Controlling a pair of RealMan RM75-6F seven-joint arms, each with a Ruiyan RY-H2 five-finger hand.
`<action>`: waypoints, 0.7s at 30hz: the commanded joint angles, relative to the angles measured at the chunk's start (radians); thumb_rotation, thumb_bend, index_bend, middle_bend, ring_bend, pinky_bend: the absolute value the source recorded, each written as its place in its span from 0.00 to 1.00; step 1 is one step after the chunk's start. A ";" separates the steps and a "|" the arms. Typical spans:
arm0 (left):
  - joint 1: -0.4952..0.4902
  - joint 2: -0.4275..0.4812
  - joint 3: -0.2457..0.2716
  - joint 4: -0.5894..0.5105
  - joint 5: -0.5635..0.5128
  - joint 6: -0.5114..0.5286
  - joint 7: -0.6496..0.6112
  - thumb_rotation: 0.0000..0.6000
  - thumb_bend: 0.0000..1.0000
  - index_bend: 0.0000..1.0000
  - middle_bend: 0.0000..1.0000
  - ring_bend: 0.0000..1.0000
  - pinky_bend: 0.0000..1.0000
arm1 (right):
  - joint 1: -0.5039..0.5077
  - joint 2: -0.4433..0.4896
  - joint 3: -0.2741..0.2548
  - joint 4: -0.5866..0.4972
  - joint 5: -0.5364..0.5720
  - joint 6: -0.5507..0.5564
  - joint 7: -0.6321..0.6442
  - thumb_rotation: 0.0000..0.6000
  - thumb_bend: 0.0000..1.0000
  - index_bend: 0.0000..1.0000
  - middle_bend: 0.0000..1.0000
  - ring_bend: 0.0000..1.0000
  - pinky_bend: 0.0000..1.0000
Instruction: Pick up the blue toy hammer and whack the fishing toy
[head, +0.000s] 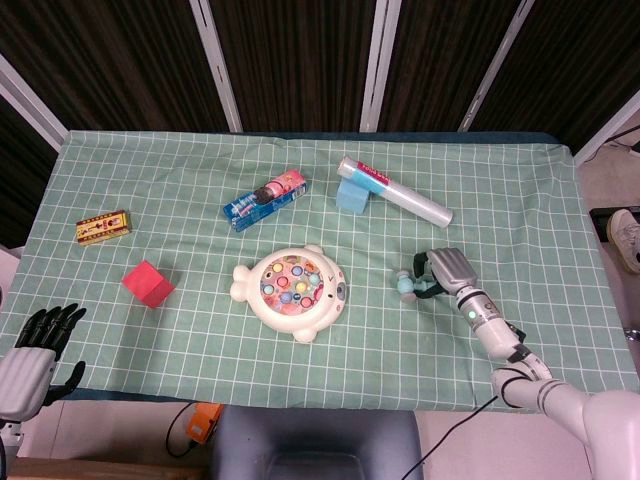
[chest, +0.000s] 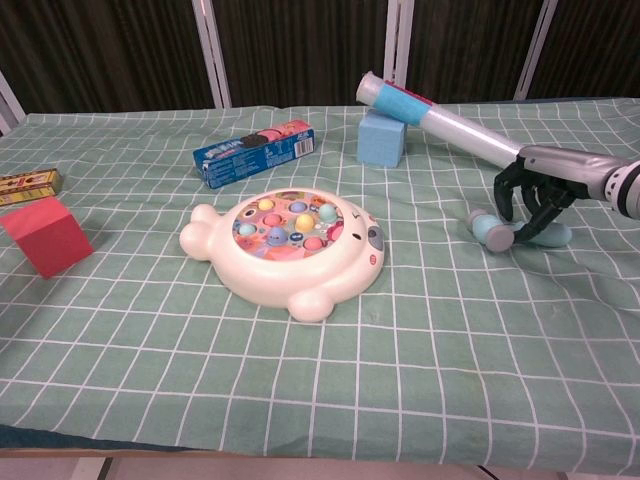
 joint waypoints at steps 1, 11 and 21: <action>0.000 0.000 0.000 0.000 0.000 0.000 0.000 1.00 0.41 0.00 0.06 0.02 0.08 | -0.001 0.003 0.004 0.002 -0.001 0.002 0.017 1.00 0.30 0.71 0.63 0.70 0.75; -0.001 -0.001 -0.001 0.000 -0.003 -0.001 0.003 1.00 0.42 0.00 0.06 0.02 0.08 | -0.001 -0.004 0.020 0.035 0.016 -0.017 0.069 1.00 0.30 0.70 0.63 0.70 0.75; -0.002 -0.004 -0.002 0.000 -0.007 -0.005 0.010 1.00 0.42 0.00 0.06 0.02 0.08 | 0.007 -0.011 0.031 0.067 0.022 -0.044 0.129 1.00 0.30 0.70 0.63 0.70 0.75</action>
